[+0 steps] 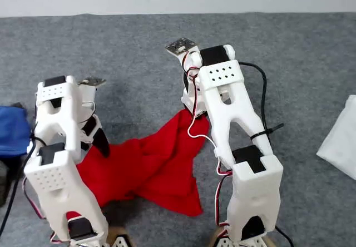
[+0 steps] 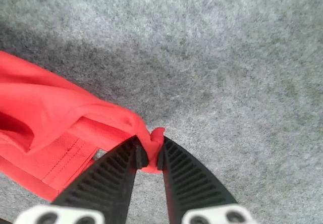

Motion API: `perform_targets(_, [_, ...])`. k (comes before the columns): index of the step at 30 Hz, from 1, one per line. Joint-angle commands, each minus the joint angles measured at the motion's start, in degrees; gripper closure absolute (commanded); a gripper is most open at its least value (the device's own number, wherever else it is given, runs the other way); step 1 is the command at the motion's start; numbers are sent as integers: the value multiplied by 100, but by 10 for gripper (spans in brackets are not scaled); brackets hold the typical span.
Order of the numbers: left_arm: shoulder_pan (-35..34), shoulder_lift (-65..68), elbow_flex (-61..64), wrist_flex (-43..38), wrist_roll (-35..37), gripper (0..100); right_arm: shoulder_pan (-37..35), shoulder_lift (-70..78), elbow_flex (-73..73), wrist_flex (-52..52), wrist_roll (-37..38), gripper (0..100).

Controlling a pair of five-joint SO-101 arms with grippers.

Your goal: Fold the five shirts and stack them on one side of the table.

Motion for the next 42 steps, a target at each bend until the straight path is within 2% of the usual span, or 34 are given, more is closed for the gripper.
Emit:
perform_targets(1, [79, 44, -180, 141, -44, 752, 48, -101, -44, 233, -70, 988])
perform_targets(9, [484, 158, -180, 378, -105, 848, 48, -101, -70, 233, -70, 988])
perform_targets(18, [492, -387, -180, 378, -97, 953, 48, -101, -70, 233, -79, 988])
perform_targets(31, [484, -1134, -180, 387, -70, 962, -163, -110, -70, 233, -185, 988])
perform_targets(34, [466, -1363, -180, 396, 88, 994, -119, -224, -114, 242, -185, 988])
perform_targets(42, [589, -3244, -268, 369, 114, 994, 338, -1402, -545, 242, -176, 988])
